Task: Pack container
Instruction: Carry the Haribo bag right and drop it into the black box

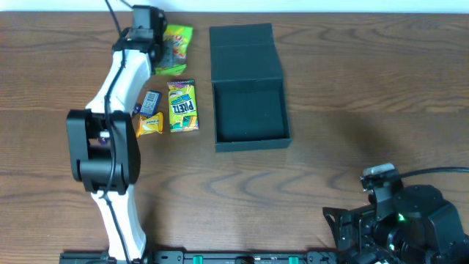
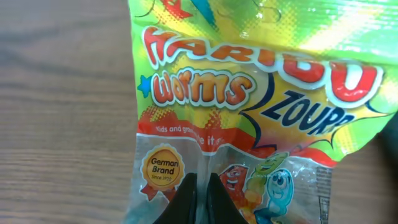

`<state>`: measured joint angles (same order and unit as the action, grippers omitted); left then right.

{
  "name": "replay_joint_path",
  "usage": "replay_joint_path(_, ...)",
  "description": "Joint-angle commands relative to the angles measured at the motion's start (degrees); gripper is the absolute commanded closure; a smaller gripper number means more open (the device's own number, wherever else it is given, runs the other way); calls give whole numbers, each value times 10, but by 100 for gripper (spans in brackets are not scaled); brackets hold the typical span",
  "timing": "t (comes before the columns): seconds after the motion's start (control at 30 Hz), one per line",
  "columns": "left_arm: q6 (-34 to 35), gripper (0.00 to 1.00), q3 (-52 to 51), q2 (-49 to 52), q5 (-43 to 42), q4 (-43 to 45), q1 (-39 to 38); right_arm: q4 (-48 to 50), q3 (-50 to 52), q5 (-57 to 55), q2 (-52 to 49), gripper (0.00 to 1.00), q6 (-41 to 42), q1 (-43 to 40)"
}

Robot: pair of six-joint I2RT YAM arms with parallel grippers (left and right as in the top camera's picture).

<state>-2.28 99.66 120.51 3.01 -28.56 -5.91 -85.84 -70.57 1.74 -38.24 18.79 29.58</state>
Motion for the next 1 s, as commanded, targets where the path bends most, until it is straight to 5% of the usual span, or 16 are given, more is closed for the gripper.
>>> replay_joint_path(0.0,17,94,18,-76,3,-26,-40,1,-6,-2,0,1,-9,-3)
replay_joint_path(0.4,206,94,17,-129,-45,-207,-193,1,-6,-2,0,1,-9,-3)
replay_joint_path(0.67,345,94,11,-126,28,-244,-285,1,-6,-2,0,1,-9,-3)
replay_joint_path(0.97,424,94,-65,-120,32,-194,-299,1,-6,-2,0,1,-9,-3)
